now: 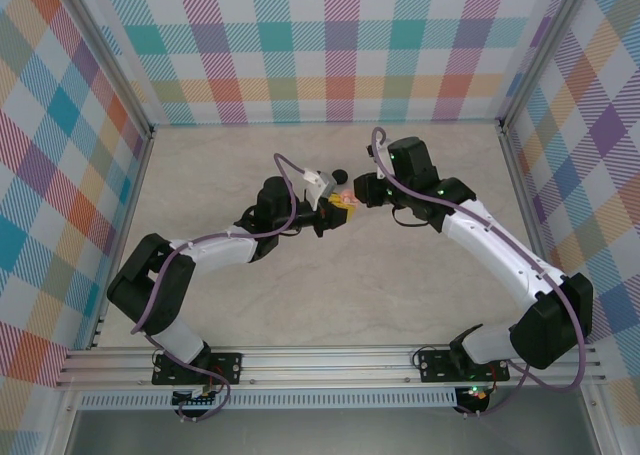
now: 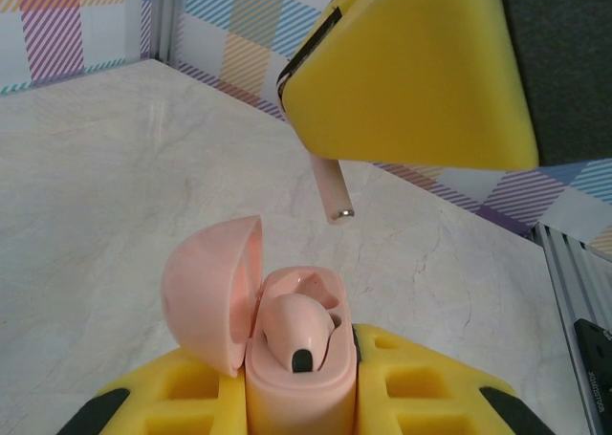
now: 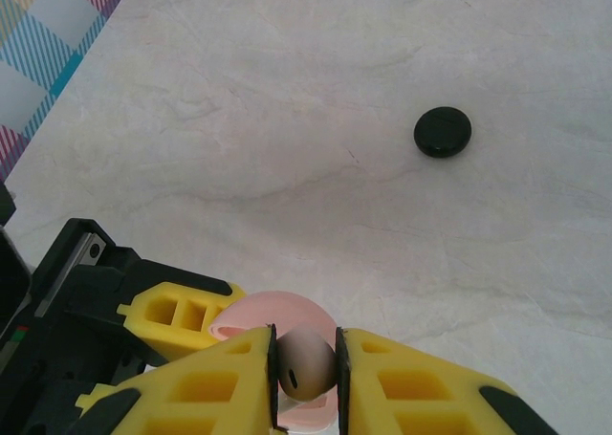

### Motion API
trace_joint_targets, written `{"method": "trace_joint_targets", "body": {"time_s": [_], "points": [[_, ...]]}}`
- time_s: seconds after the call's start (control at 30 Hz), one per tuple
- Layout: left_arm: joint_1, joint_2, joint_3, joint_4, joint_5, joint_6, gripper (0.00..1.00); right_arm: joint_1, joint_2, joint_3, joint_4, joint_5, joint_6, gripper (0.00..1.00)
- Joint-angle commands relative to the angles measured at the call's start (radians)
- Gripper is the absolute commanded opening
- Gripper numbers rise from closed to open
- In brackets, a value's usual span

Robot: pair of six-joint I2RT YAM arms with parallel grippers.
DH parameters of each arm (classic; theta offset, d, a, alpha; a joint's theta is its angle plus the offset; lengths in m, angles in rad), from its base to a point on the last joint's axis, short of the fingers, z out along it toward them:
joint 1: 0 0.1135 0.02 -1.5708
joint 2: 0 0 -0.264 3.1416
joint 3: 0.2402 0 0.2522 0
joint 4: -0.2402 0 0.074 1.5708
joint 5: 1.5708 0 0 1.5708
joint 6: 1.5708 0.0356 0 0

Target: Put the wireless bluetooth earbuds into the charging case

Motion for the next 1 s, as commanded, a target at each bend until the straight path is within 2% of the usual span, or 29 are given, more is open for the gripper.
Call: {"method": "trace_joint_targets", "body": {"time_s": [0.0, 0.97], "points": [[-0.010, 0.004, 0.036, 0.017, 0.009, -0.017, 0.08, 0.010, -0.007, 0.008, 0.022, -0.017, -0.010, 0.24], [-0.010, -0.014, 0.049, 0.015, 0.023, -0.041, 0.07, 0.025, 0.016, 0.015, 0.008, 0.001, -0.019, 0.24]]}}
